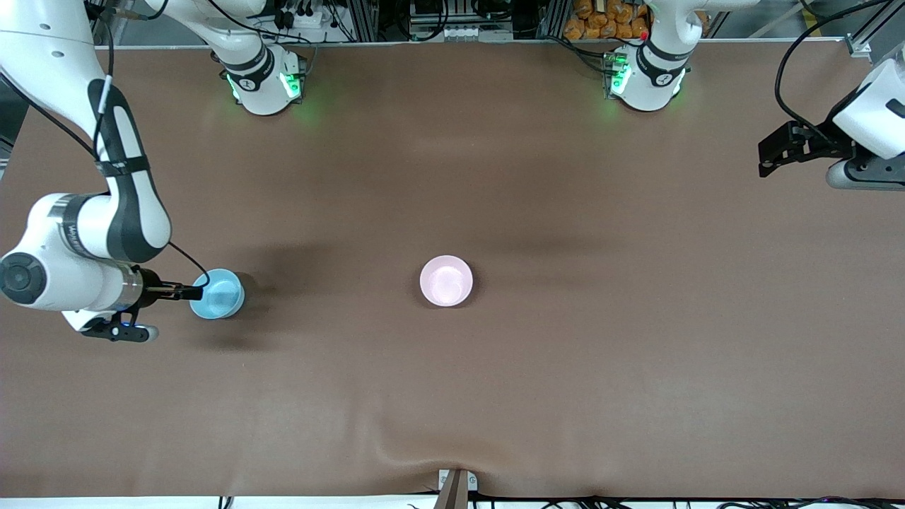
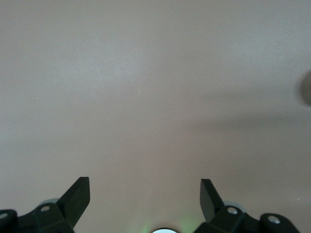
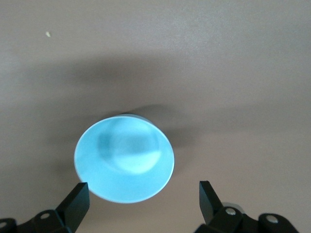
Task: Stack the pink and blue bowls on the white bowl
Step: 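Reach the right gripper to the light blue bowl while the left gripper retracts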
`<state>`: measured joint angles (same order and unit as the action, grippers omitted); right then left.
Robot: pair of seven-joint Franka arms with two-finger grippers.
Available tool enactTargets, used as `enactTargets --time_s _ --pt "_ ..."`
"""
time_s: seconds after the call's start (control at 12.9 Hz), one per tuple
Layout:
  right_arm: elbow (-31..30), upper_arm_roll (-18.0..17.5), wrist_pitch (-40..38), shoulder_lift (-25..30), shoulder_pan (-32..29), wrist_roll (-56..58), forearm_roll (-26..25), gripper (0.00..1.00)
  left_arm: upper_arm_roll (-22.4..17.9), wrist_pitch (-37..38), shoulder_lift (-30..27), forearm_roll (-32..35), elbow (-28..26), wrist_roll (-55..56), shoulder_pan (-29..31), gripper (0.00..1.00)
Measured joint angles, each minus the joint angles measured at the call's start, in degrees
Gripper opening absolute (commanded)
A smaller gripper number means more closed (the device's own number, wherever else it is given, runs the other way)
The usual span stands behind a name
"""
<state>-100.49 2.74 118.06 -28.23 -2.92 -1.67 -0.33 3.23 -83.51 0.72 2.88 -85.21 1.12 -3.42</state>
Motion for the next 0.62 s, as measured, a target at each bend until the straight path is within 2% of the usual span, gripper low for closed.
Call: enactTargets --time_s 0.08,0.15,0.39,0.54,0.62 --pt "-1.5 0.0 1.8 -0.2 -0.6 0.5 0.0 1.00 0.0 0.0 0.0 0.0 0.1 0.0 0.1 1.00" --pt "-2.4 0.0 2.7 -0.5 -1.1 1.1 0.0 0.93 0.0 0.0 0.0 -0.1 0.1 0.0 0.2 1.00" --pt "-3.4 0.0 3.5 -2.3 -1.9 2.1 0.1 0.62 0.0 0.0 0.0 -0.2 0.2 0.0 0.3 1.00" --pt "-3.9 0.0 4.0 -3.2 -2.0 2.3 0.6 0.37 -0.9 0.0 0.1 -0.3 0.2 0.0 0.7 1.00" --pt "-4.0 0.0 4.3 -3.5 -2.0 2.6 1.3 0.22 -1.7 0.0 0.1 -0.8 0.2 0.0 1.0 1.00"
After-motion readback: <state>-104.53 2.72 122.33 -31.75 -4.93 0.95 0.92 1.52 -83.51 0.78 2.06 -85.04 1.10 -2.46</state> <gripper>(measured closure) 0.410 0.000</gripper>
